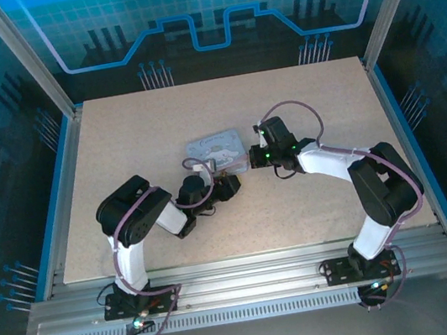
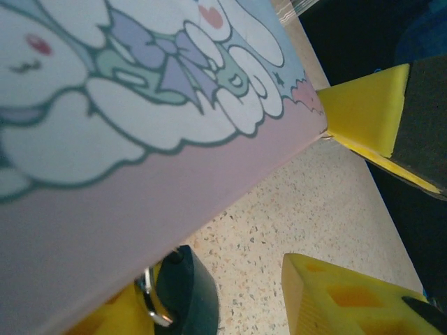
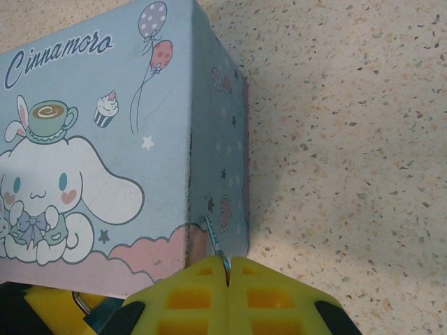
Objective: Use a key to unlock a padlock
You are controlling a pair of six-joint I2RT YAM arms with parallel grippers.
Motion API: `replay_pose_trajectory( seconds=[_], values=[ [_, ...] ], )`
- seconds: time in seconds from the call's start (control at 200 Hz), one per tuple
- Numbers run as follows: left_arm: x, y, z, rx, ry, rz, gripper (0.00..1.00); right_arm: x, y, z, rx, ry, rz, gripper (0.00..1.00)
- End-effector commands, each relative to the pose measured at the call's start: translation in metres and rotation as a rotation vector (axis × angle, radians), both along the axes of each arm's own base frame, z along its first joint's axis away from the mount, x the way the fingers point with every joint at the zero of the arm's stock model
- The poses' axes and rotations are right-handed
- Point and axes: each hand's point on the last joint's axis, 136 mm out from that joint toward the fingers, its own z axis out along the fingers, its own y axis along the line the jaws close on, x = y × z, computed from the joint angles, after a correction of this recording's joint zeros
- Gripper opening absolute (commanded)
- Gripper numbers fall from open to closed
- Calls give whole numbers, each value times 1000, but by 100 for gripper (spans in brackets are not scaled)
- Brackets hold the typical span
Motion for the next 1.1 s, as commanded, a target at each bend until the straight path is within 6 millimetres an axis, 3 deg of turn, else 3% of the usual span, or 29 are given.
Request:
replay_pose_trajectory(
  seconds=[0.0,0.295,0.49,0.826,1.056,1.096],
  values=[
    [-9,9,-18,34,50,6,43,-5,10,4,32,-9,26,0],
    [-11,16,-22,36,74,11,26,-7,9,5,36,-13,25,0],
    [-10,17,-24,45,100,12,32,-7,9,7,40,-16,25,0],
    [-6,20,-26,52,119,16,8,-9,9,9,43,-21,28,0],
    [-9,16,-21,14,174,1,3,-13,0,19,66,-43,16,0],
    [-10,17,-19,9,192,8,3,-20,-6,12,67,-31,13,0]
  ],
)
